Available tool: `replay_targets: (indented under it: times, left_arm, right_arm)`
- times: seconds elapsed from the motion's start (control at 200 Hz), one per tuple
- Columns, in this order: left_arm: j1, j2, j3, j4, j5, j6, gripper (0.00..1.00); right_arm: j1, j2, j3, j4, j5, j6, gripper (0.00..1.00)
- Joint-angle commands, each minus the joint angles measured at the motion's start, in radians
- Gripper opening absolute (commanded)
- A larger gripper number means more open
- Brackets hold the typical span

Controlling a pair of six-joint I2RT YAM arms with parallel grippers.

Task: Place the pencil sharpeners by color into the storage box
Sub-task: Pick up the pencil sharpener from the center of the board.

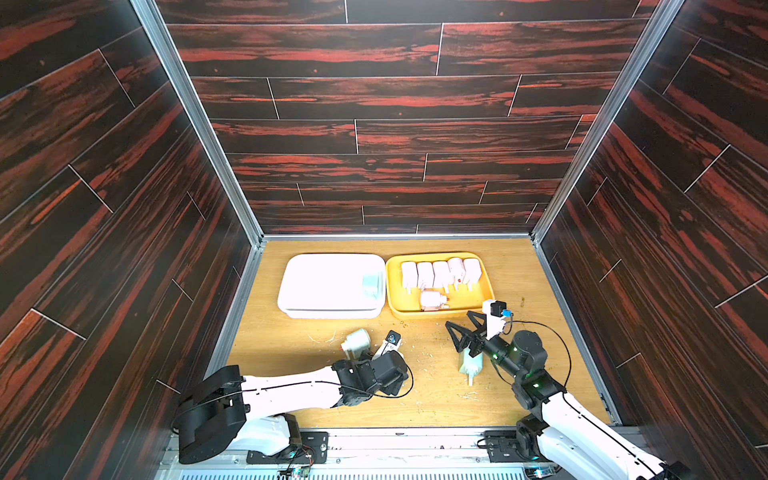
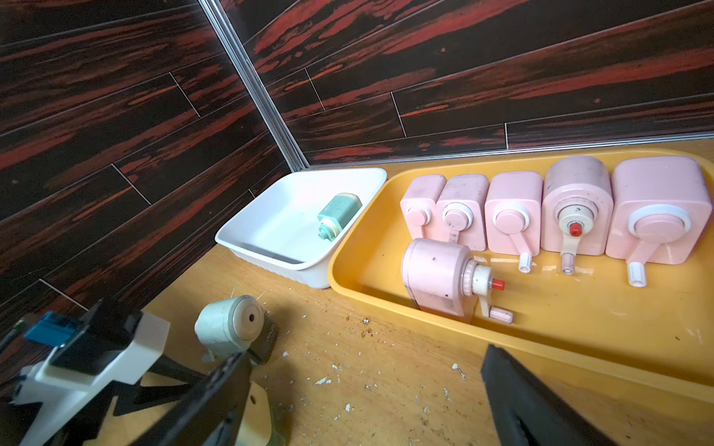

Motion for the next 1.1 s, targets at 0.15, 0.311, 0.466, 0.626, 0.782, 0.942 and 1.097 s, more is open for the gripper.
replay_targets:
  times: [0.15, 0.311, 0.466, 0.626, 0.782, 0.942, 1.097]
  left_arm:
    - [-0.004, 0.031, 0.038, 0.008, -0.017, 0.014, 0.71]
    - [-0.004, 0.035, 0.04, 0.005, -0.02, 0.013, 0.61]
    - [-0.004, 0.024, 0.041, 0.002, -0.001, 0.016, 0.42]
    - [-0.004, 0.005, 0.053, -0.006, 0.017, 0.016, 0.0]
    - [-0.003, -0.018, 0.08, -0.038, -0.008, -0.002, 0.0]
    - [-0.003, -0.043, 0.141, -0.115, -0.087, -0.021, 0.0]
    - [0.007, -0.087, 0.217, -0.175, -0.161, -0.013, 0.0]
  right_arm:
    - [0.004, -0.007, 0.031, -0.025, 0.011, -0.008, 0.98]
    - [0.005, -0.006, 0.032, -0.026, 0.012, -0.008, 0.98]
    - [0.005, -0.004, 0.032, -0.026, 0.013, -0.007, 0.98]
    - [0.004, 0.004, 0.034, -0.023, 0.014, -0.004, 0.98]
    - [0.005, 0.012, 0.035, -0.025, 0.032, 0.005, 0.98]
    - [0.004, 0.035, 0.049, -0.039, 0.043, 0.019, 0.98]
    - [0.004, 0.045, 0.064, -0.06, 0.083, 0.042, 0.98]
